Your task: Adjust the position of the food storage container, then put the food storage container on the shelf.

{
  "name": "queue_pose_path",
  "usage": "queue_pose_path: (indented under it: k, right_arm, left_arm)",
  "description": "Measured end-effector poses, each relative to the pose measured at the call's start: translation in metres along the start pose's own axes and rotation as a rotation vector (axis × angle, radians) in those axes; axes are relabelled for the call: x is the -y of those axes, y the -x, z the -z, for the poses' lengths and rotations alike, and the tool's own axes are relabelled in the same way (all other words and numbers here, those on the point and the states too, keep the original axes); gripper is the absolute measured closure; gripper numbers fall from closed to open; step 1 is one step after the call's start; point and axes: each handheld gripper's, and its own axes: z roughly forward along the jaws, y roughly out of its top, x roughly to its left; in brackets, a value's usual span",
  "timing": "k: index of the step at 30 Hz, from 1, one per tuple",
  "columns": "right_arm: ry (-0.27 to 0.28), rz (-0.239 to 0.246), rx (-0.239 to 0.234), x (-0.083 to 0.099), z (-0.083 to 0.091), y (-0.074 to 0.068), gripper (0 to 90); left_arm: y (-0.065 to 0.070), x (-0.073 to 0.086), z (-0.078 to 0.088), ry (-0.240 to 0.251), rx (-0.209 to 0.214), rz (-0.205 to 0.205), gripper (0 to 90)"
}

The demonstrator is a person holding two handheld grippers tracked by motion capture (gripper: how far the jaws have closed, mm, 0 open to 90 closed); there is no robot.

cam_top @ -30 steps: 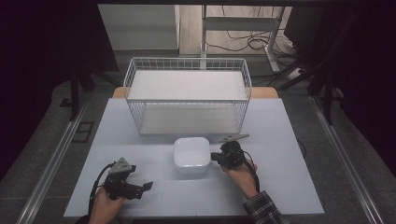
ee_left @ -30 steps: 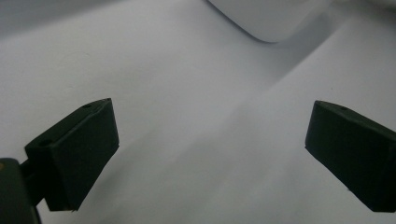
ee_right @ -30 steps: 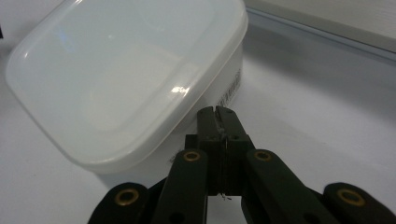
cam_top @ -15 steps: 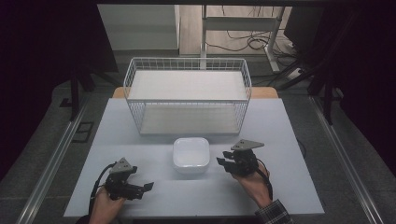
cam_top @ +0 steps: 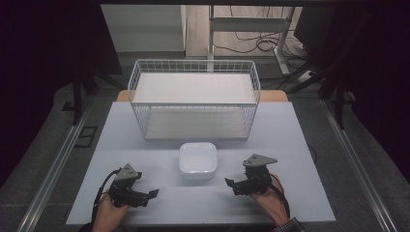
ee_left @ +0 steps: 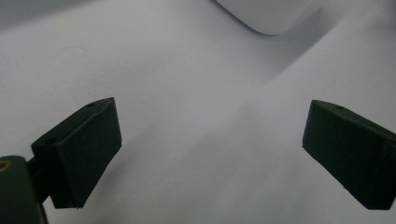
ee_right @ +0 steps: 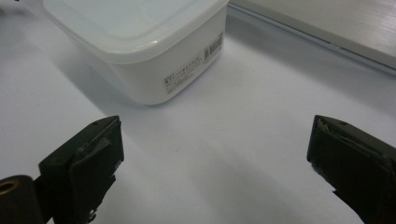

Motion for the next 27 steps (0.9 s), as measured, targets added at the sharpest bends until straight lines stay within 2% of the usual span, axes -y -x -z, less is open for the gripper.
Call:
queue_pose_path:
  k: [8,10,12,13,14,16,18,21,23,25,26,27]
  right_arm:
    - [0.009,0.003,0.001,-0.003,-0.001,-0.001,1.9]
    - [0.017,-0.010,-0.006,-0.005,-0.001,-0.001,1.9]
    - [0.024,-0.023,-0.013,-0.009,-0.002,0.000,1.9]
    - [0.024,-0.023,-0.013,-0.009,-0.002,0.000,1.9]
    - [0.030,-0.028,-0.019,-0.012,-0.002,0.000,1.9]
    - [0.033,-0.032,-0.021,-0.014,-0.003,0.000,1.9]
    - [0.033,-0.038,-0.021,-0.018,-0.004,0.000,1.9]
    - [0.040,-0.065,-0.025,-0.027,-0.010,0.001,0.8]
    - [0.041,-0.078,-0.030,-0.029,-0.012,0.001,0.7]
    - [0.023,-0.091,-0.052,-0.034,-0.019,0.001,0.6]
    - [0.023,-0.091,-0.052,-0.034,-0.019,0.001,0.6]
    - [-0.022,-0.087,-0.053,-0.039,-0.025,0.000,5.3]
  left_arm:
    - [-0.001,-0.004,-0.001,0.017,0.028,0.028,3.6]
    - [-0.001,-0.008,-0.002,0.022,0.036,0.027,3.4]
    - [-0.001,-0.018,-0.005,0.033,0.059,0.019,3.3]
    - [-0.001,-0.018,-0.005,0.033,0.059,0.019,3.3]
    - [-0.001,-0.027,-0.008,0.053,0.083,0.018,3.2]
    - [-0.002,-0.031,-0.008,0.064,0.096,0.019,3.2]
    - [-0.003,-0.040,-0.010,0.083,0.133,0.026,3.2]
    - [-0.007,-0.058,-0.016,0.097,0.150,0.035,5.1]
    - [-0.007,-0.063,-0.020,0.097,0.152,0.036,5.9]
    - [-0.006,-0.076,-0.030,0.092,0.160,0.029,8.0]
    - [-0.006,-0.076,-0.030,0.092,0.160,0.029,9.0]
    - [-0.003,-0.083,-0.035,0.079,0.158,0.011,9.8]
